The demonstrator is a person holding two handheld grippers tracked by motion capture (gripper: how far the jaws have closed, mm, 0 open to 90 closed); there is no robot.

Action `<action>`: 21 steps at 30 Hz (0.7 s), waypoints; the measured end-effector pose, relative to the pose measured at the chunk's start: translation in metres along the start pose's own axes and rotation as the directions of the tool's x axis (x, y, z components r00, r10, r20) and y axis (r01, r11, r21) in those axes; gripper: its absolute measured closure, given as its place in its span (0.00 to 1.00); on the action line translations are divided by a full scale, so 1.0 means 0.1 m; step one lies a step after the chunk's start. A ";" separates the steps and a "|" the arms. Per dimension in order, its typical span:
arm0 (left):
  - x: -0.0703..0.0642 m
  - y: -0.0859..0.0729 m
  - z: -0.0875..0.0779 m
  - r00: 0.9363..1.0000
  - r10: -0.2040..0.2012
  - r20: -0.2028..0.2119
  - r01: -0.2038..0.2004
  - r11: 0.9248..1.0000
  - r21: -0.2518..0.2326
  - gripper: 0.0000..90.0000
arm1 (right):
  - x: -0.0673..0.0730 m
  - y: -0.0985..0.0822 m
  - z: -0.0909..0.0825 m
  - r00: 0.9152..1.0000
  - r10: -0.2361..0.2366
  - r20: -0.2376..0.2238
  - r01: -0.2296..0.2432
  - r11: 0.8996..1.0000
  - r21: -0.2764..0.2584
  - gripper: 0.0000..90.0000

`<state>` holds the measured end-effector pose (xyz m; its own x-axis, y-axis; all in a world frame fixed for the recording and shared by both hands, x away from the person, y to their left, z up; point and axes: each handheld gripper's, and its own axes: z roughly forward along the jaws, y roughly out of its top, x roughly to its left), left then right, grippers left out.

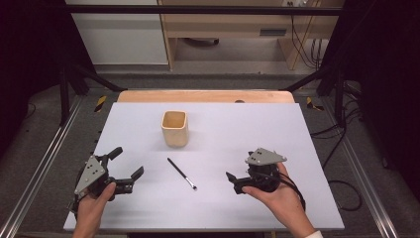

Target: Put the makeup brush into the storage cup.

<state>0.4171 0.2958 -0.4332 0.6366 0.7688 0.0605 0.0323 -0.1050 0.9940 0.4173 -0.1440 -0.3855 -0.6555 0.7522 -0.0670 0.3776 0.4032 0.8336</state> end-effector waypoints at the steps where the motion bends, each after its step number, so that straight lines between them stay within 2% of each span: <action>1: 0.00 0.00 0.00 1.000 0.004 -0.002 -0.004 1.000 0.000 0.01 | 0.01 0.01 0.02 1.000 0.000 -0.001 0.000 1.000 0.004 0.07; 3: 0.02 0.00 0.00 1.000 0.013 -0.009 -0.013 1.000 0.008 0.01 | 0.04 0.02 0.11 1.000 0.001 -0.015 -0.001 1.000 0.026 0.08; 8: 0.01 -0.01 0.01 1.000 0.019 -0.004 -0.019 1.000 0.013 0.01 | 0.09 0.04 0.21 1.000 -0.004 -0.025 0.005 0.999 0.041 0.08; 21: -0.01 -0.03 0.05 0.999 0.030 0.010 -0.031 0.999 0.031 0.01 | 0.23 0.14 0.50 0.996 -0.053 -0.071 0.059 0.995 0.081 0.07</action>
<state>0.4204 0.2920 -0.4367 0.6452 0.7587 0.0896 0.0368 -0.1479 0.9883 0.4403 -0.0945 -0.4031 -0.7196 0.6906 -0.0722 0.3896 0.4876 0.7813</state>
